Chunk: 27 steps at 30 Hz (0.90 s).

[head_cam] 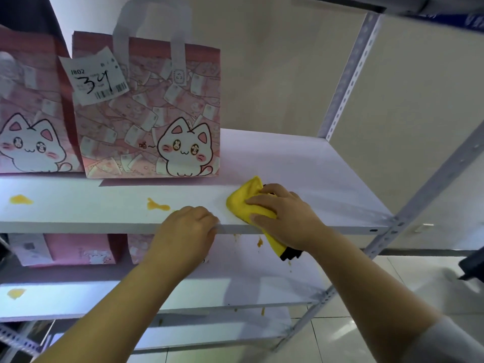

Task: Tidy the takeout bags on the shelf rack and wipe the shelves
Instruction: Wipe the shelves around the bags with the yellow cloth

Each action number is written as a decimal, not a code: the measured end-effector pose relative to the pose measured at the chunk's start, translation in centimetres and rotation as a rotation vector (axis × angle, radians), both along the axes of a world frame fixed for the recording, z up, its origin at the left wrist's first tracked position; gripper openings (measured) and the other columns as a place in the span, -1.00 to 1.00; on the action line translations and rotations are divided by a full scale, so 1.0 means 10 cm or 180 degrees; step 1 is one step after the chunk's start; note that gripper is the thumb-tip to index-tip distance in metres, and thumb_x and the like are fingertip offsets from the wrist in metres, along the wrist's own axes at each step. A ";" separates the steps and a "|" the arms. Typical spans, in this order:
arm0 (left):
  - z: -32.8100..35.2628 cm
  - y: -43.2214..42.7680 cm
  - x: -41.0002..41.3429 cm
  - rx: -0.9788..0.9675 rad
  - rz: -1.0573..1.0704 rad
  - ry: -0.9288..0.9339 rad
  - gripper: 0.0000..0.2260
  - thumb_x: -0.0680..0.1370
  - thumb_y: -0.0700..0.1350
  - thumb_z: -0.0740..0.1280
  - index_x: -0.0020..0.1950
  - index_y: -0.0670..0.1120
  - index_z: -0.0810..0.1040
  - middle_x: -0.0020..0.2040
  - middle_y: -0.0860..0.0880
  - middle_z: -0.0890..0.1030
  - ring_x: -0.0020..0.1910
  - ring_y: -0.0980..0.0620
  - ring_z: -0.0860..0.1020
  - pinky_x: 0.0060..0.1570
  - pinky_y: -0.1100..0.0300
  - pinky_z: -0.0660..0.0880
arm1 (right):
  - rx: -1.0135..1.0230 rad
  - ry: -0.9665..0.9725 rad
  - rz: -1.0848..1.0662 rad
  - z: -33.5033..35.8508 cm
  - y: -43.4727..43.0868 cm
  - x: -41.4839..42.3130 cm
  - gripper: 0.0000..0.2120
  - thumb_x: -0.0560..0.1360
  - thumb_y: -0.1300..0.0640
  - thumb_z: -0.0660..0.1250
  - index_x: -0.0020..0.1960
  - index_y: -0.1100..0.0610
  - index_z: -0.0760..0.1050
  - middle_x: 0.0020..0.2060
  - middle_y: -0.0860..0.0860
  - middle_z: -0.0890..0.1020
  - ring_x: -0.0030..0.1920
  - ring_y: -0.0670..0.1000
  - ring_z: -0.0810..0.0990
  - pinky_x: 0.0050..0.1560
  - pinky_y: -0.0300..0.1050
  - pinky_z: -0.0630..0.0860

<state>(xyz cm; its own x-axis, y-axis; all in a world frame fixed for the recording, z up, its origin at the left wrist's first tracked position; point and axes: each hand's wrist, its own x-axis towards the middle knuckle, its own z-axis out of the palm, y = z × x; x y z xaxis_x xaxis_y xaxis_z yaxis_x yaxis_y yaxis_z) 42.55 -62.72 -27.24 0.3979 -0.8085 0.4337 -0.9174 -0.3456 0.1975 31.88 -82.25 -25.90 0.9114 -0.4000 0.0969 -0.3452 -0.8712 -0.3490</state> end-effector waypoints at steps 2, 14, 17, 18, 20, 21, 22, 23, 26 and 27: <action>-0.01 0.02 0.03 -0.0118 -0.0028 -0.0007 -0.93 0.40 -0.28 0.41 -0.15 -0.20 0.66 -0.24 -0.15 0.65 -0.31 -0.19 0.58 -0.32 -0.01 0.54 | -0.0012 -0.0084 -0.0055 -0.01 -0.02 -0.15 -0.67 0.43 -0.21 0.22 0.20 -0.33 0.37 0.27 -0.22 0.31 0.18 0.07 0.37 0.16 0.04 0.35; -0.03 -0.01 0.05 -0.0334 -0.0010 -0.0031 -0.93 0.40 -0.23 0.38 -0.26 -0.17 0.64 -0.39 -0.11 0.57 -0.44 -0.16 0.51 -0.46 0.07 0.45 | -0.0537 0.0241 -0.0823 -0.08 0.16 0.24 -0.65 0.52 -0.13 0.06 0.31 -0.30 0.23 0.35 -0.06 0.24 0.22 0.16 0.30 0.08 0.14 0.27; -0.05 -0.01 0.05 -0.0351 -0.0022 -0.0043 -0.89 0.41 -0.21 0.33 -0.25 -0.18 0.64 -0.38 -0.13 0.56 -0.43 -0.17 0.51 -0.45 0.06 0.44 | -0.0482 0.0046 -0.0437 -0.12 0.16 0.09 -0.66 0.51 -0.19 0.09 0.28 -0.34 0.25 0.34 -0.12 0.25 0.22 0.14 0.31 0.11 0.15 0.28; -0.05 0.00 0.04 -0.0369 -0.0039 -0.0029 -0.91 0.41 -0.23 0.35 -0.24 -0.19 0.64 -0.38 -0.13 0.57 -0.43 -0.17 0.51 -0.44 0.06 0.45 | -0.0441 -0.0013 -0.0432 -0.12 0.09 0.00 -0.67 0.50 -0.20 0.10 0.27 -0.35 0.24 0.33 -0.13 0.26 0.22 0.13 0.32 0.12 0.15 0.29; -0.06 0.00 0.04 -0.0416 -0.0034 -0.0008 -0.93 0.42 -0.24 0.37 -0.22 -0.19 0.65 -0.36 -0.13 0.58 -0.42 -0.17 0.51 -0.43 0.05 0.47 | -0.0430 -0.0039 -0.0645 -0.12 -0.11 -0.19 -0.68 0.50 -0.20 0.11 0.25 -0.36 0.25 0.32 -0.12 0.28 0.22 0.14 0.33 0.12 0.13 0.30; -0.07 0.00 0.05 -0.0439 -0.0017 -0.0004 -0.91 0.42 -0.22 0.35 -0.22 -0.19 0.65 -0.36 -0.12 0.58 -0.42 -0.16 0.52 -0.42 0.06 0.47 | -0.0468 0.0027 -0.0845 -0.12 -0.24 -0.30 -0.68 0.51 -0.20 0.10 0.26 -0.35 0.26 0.33 -0.11 0.28 0.21 0.14 0.33 0.11 0.11 0.30; -0.08 -0.01 0.05 -0.0452 -0.0002 -0.0005 -0.89 0.43 -0.21 0.33 -0.21 -0.18 0.65 -0.35 -0.11 0.58 -0.41 -0.15 0.52 -0.41 0.08 0.46 | -0.0523 0.0144 -0.1080 -0.11 -0.38 -0.40 -0.68 0.52 -0.19 0.08 0.27 -0.33 0.26 0.34 -0.09 0.27 0.21 0.15 0.33 0.09 0.10 0.30; -0.09 -0.01 0.05 -0.0456 0.0020 -0.0006 -0.90 0.44 -0.21 0.35 -0.21 -0.17 0.65 -0.34 -0.10 0.59 -0.40 -0.15 0.52 -0.39 0.08 0.45 | -0.0567 0.0290 -0.1323 -0.10 -0.50 -0.49 -0.66 0.53 -0.18 0.05 0.30 -0.30 0.25 0.34 -0.06 0.27 0.20 0.16 0.33 0.06 0.10 0.30; -0.10 -0.05 0.04 -0.0425 0.0144 0.0036 -0.93 0.47 -0.19 0.39 -0.20 -0.14 0.65 -0.31 -0.09 0.59 -0.35 -0.13 0.52 -0.33 0.09 0.43 | -0.0620 0.0585 -0.1914 -0.04 -0.67 -0.55 -0.64 0.55 -0.13 -0.01 0.34 -0.22 0.21 0.32 0.03 0.26 0.18 0.19 0.32 0.01 0.11 0.29; -0.10 -0.06 0.03 -0.0434 0.0186 0.0026 -0.91 0.47 -0.17 0.39 -0.21 -0.15 0.65 -0.31 -0.09 0.59 -0.35 -0.13 0.52 -0.33 0.08 0.44 | -0.0645 0.0618 -0.1998 -0.02 -0.64 -0.49 -0.64 0.56 -0.10 -0.01 0.34 -0.20 0.21 0.32 0.05 0.25 0.19 0.20 0.31 0.02 0.13 0.28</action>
<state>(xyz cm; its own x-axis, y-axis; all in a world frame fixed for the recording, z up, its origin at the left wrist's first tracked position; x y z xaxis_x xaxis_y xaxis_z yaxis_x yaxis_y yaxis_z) 42.82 -63.32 -28.21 0.4464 -0.7177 0.5344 -0.8947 -0.3677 0.2536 26.95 -88.67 -26.13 0.5215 -0.8491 0.0838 -0.8457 -0.5274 -0.0812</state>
